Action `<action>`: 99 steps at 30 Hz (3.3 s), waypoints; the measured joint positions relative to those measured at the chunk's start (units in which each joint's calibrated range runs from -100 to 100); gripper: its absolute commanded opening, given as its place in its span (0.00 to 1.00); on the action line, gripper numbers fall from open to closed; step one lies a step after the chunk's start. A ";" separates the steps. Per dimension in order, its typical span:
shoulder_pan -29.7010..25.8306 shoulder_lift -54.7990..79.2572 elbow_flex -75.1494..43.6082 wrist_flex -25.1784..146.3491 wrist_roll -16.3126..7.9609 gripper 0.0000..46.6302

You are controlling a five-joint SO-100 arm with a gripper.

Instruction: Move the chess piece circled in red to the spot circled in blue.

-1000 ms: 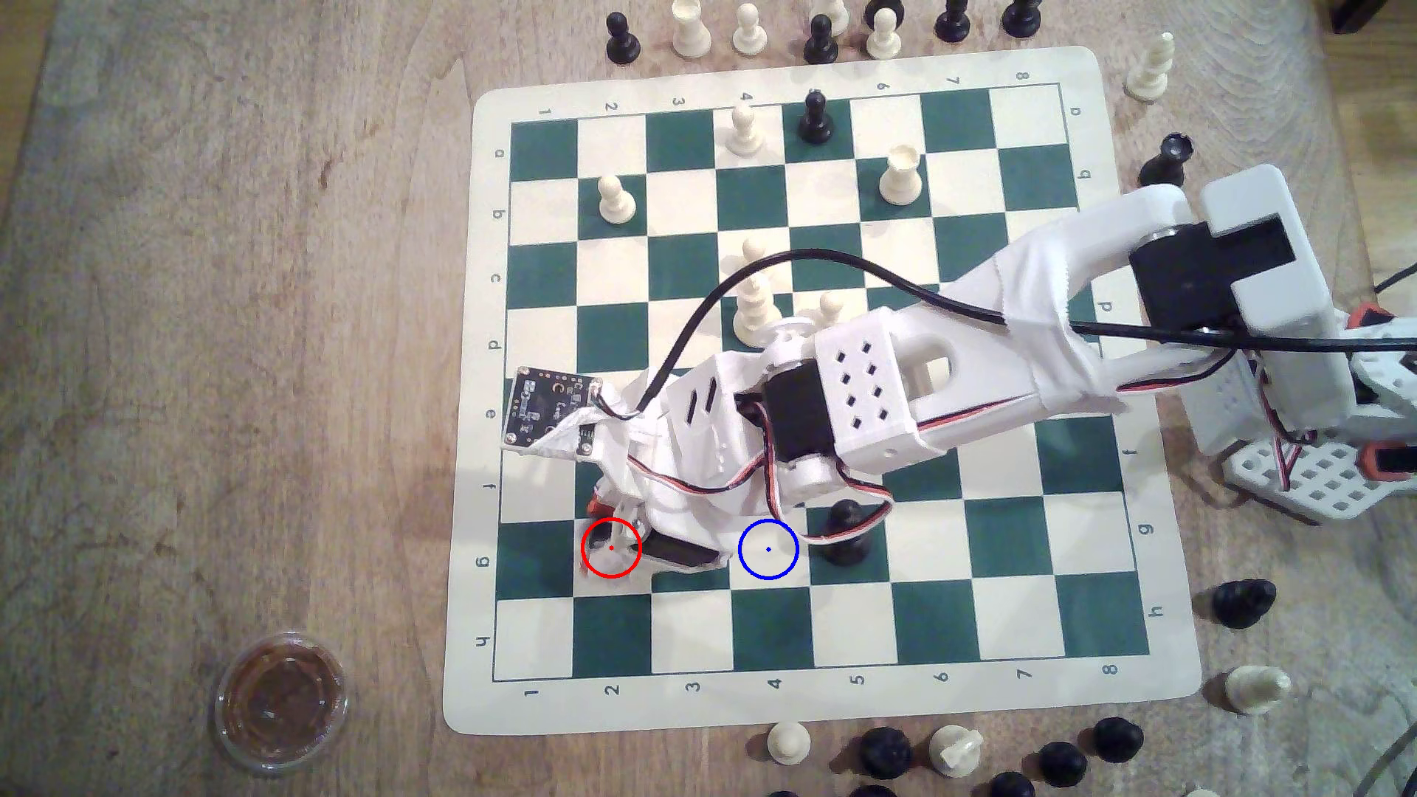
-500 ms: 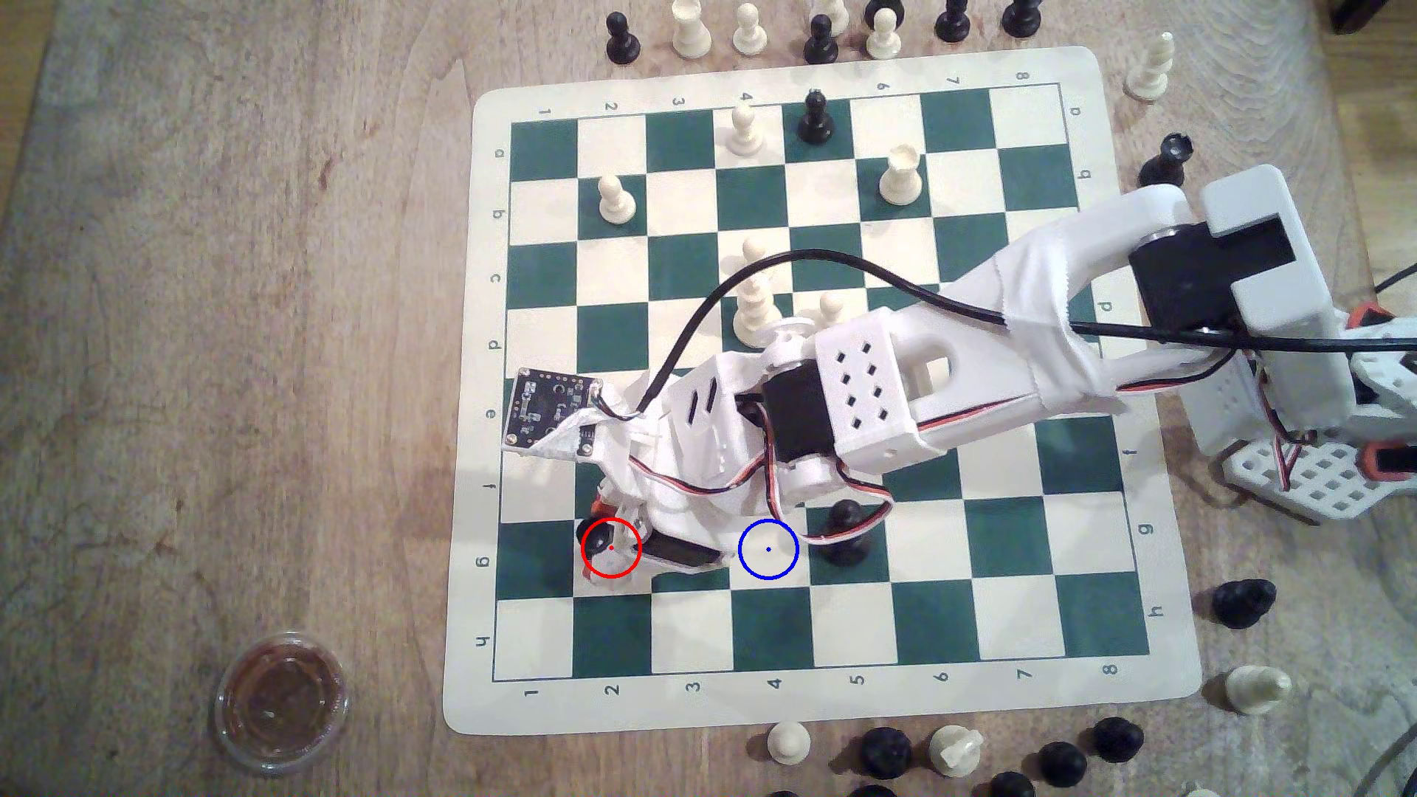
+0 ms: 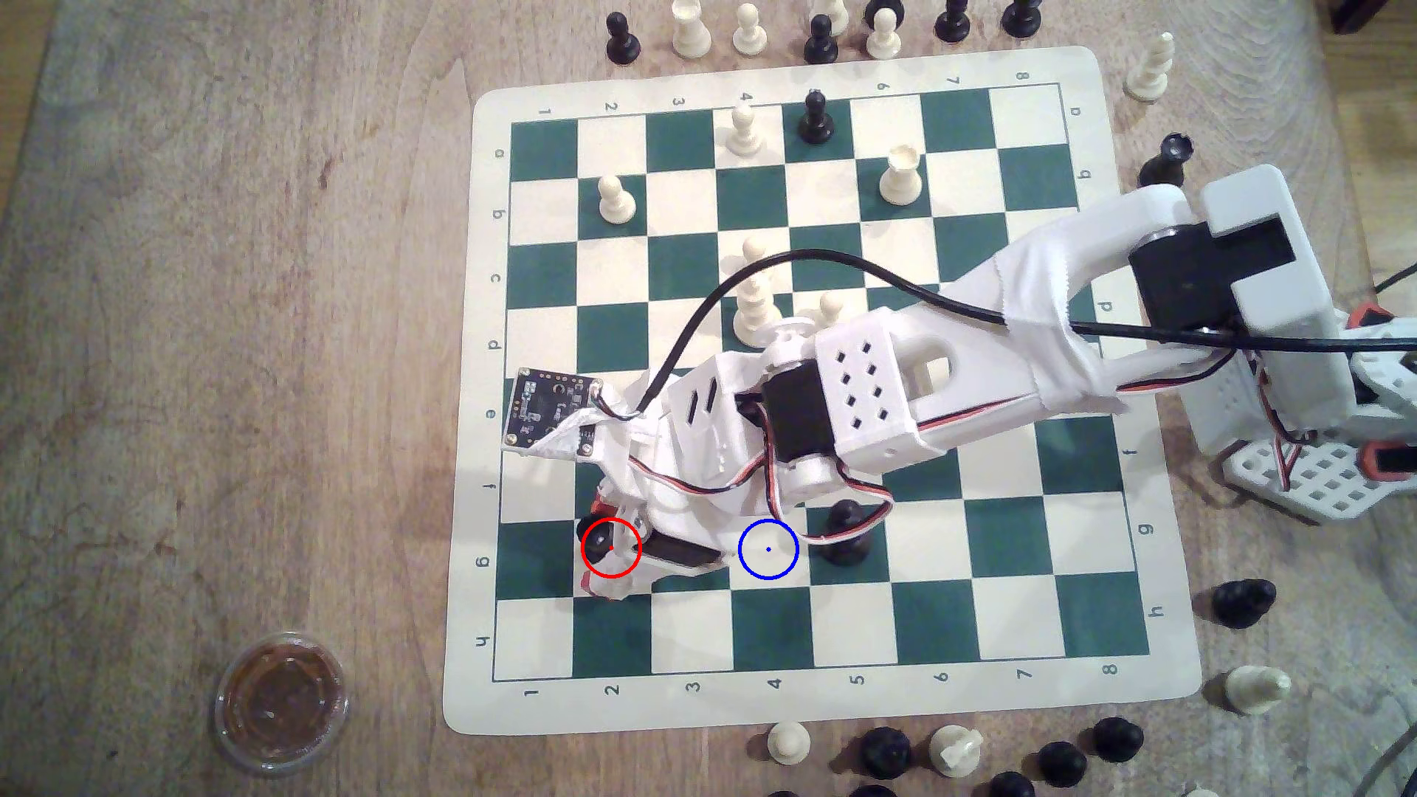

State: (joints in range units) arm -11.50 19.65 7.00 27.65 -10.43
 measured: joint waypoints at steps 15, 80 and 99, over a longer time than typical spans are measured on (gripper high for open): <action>0.00 0.00 0.00 -1.20 -0.44 0.17; -3.91 -33.10 46.36 -12.91 1.81 0.04; -3.10 -33.10 46.36 -12.83 2.98 0.36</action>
State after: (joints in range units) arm -14.60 -13.45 53.37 14.82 -7.45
